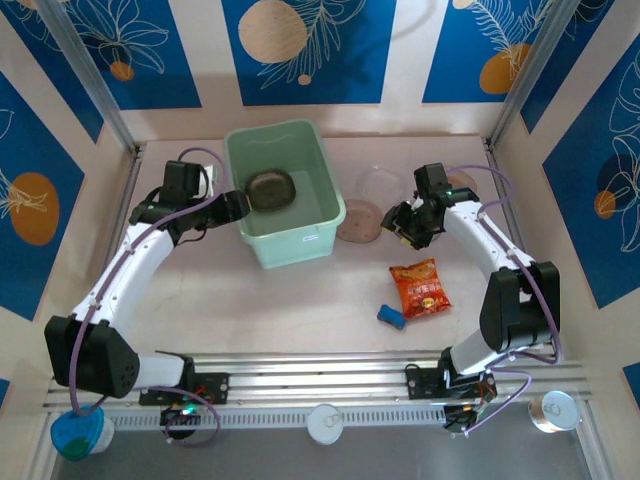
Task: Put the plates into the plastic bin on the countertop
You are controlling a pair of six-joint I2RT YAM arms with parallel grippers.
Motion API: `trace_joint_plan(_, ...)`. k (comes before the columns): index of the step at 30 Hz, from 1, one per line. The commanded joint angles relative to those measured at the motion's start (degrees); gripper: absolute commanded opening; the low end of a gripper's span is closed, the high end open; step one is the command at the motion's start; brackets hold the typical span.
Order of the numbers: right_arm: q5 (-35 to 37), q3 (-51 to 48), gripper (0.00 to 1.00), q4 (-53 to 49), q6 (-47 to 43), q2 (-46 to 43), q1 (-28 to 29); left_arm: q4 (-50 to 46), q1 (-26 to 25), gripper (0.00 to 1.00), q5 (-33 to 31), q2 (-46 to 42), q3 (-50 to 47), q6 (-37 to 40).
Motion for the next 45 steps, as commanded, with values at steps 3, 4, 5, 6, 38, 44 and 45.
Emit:
trace_joint_plan(3, -1.40, 1.21, 0.56, -1.29, -0.92, 2.67, 0.84, 0.42, -0.53, 0.74, -0.65, -0.68, -0.47, 1.82)
trace_joint_plan(4, -1.00, 1.59, 0.54, -1.30, -0.91, 3.25, 1.01, 0.42, -0.53, 0.74, -0.61, -0.51, -0.42, 2.08)
trace_joint_plan(5, -0.77, 2.25, 0.54, -1.68, -1.04, 4.14, 1.28, 0.51, -0.54, 0.74, -0.58, -0.35, -0.30, 2.27)
trace_joint_plan(6, -0.26, 3.06, 0.54, -2.37, -1.16, 5.14, 1.59, 0.51, -0.48, 0.74, -0.56, -0.16, -0.27, 2.44)
trace_joint_plan(38, 6.81, 19.77, 0.47, -2.19, -9.27, 28.84, 2.84, -0.02, -0.55, 0.74, -1.27, 2.48, 1.88, 3.08)
trace_joint_plan(44, 7.93, 22.10, 0.44, -2.05, -10.47, 31.86, 2.83, -0.37, -0.54, 0.74, -1.36, 3.16, 2.57, 2.99)
trace_joint_plan(45, 8.28, 22.40, 0.43, -2.08, -10.65, 32.23, 2.79, -0.44, -0.48, 0.74, -1.34, 3.20, 2.58, 2.99)
